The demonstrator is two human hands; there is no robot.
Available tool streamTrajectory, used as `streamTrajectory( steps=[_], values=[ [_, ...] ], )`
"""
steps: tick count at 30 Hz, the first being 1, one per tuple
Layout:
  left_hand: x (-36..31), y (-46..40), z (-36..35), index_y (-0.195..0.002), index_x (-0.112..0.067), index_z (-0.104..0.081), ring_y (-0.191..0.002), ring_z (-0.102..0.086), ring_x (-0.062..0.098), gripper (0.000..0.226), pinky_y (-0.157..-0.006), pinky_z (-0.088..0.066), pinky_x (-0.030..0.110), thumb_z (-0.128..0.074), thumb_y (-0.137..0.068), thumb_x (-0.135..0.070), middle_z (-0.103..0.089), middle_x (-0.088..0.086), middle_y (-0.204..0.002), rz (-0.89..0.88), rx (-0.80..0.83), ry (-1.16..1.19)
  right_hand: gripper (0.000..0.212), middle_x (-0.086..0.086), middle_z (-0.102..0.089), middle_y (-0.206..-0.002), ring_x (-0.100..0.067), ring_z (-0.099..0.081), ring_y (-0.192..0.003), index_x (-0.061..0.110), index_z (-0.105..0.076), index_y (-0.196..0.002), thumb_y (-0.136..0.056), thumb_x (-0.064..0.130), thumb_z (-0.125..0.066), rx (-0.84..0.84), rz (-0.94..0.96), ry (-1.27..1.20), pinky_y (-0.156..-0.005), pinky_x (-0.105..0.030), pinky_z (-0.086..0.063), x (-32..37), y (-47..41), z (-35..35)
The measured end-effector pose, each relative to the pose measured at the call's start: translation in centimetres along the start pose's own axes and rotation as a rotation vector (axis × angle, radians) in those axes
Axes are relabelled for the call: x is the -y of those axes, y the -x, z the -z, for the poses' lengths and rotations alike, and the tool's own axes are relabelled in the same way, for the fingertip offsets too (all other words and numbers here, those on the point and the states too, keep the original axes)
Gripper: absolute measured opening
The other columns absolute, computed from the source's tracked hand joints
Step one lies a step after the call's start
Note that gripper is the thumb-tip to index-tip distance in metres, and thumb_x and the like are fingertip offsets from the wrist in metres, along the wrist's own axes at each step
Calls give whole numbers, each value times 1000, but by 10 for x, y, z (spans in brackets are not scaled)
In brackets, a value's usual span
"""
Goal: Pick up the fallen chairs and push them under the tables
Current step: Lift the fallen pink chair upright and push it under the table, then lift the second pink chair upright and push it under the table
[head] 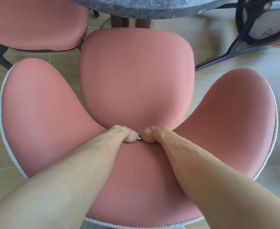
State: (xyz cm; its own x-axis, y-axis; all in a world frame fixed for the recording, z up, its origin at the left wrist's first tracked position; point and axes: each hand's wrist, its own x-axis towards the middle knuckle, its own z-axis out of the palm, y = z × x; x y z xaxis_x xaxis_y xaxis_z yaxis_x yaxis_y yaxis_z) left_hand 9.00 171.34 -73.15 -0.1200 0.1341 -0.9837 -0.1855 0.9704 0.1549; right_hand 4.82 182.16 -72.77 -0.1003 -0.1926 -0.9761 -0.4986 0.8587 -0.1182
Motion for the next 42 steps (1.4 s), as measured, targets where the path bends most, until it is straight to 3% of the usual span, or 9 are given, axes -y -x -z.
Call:
streamTrajectory(
  steps=[3,5,8,12,16,20,27,32,42],
  values=[
    [2,7,6,-142,-15,-51,-133,-49,26,47,-87,-34,33,-27,-103,-29,-49,8,-149,50,-57,-9,41,-5,-53,-142,-22,-52,-127,18,-57,-134,-101,29,-35,-32,-13,42,-93,-33,-39,0,6,8],
    [6,23,19,-135,-9,-56,-125,-55,28,44,-84,-38,31,-35,-102,-29,-55,14,-142,67,-205,5,27,-10,-65,-120,-24,-63,-99,14,-66,-107,-97,25,-43,-141,-17,-1,-78,-27,-41,0,17,22],
    [6,66,41,-124,-4,-62,-115,-62,35,37,-80,-45,33,-45,-98,-24,-62,21,-129,6,-469,114,28,-13,-68,-112,-29,-65,-101,8,-67,-105,-94,27,-49,-414,8,-165,-74,-26,-40,2,51,48],
    [-14,146,57,-108,-9,-70,-103,-64,36,30,-72,-42,33,-44,-96,-17,-71,18,-108,-115,-853,525,20,0,-50,-63,-25,-51,-58,10,-55,-68,-85,17,-48,-819,10,-619,-54,-24,-37,13,129,70],
    [-51,236,47,-96,-13,-73,-96,-69,28,27,-79,-48,32,-49,-99,-24,-75,6,-94,-308,-1148,892,28,-2,-63,-64,-28,-56,-66,10,-70,-76,-85,21,-46,-1152,90,-928,-57,-24,-36,20,235,57],
    [-88,307,19,-92,-14,-72,-83,-74,26,25,-73,-56,35,-51,-100,-25,-77,8,-91,-596,-1085,1222,31,-4,-75,-86,-21,-66,-82,16,-75,-91,-87,29,-46,-1311,151,-1066,-70,-28,-47,12,331,20],
    [-160,390,0,-87,-23,-70,-86,-71,27,25,-68,-53,36,-51,-100,-30,-75,6,-95,-780,-1061,1215,34,-1,-74,-91,-20,-66,-96,13,-73,-95,-86,35,-49,-1420,163,-1378,-90,-39,-52,-35,435,-31],
    [-236,429,20,-91,-23,-70,-83,-70,21,25,-71,-56,39,-48,-101,-29,-74,5,-98,-895,-1135,1178,29,3,-75,-86,-14,-70,-82,14,-73,-93,-91,32,-51,-1550,317,-1482,-89,-42,-54,-96,483,-36],
    [-435,414,42,-100,-15,-72,-93,-72,26,27,-80,-58,45,-48,-102,-28,-76,7,-100,-926,-1186,1228,23,-2,-77,-90,-21,-72,-91,16,-75,-92,-96,26,-55,-1536,631,-1546,-87,-41,-57,-287,540,-65]
  ],
)
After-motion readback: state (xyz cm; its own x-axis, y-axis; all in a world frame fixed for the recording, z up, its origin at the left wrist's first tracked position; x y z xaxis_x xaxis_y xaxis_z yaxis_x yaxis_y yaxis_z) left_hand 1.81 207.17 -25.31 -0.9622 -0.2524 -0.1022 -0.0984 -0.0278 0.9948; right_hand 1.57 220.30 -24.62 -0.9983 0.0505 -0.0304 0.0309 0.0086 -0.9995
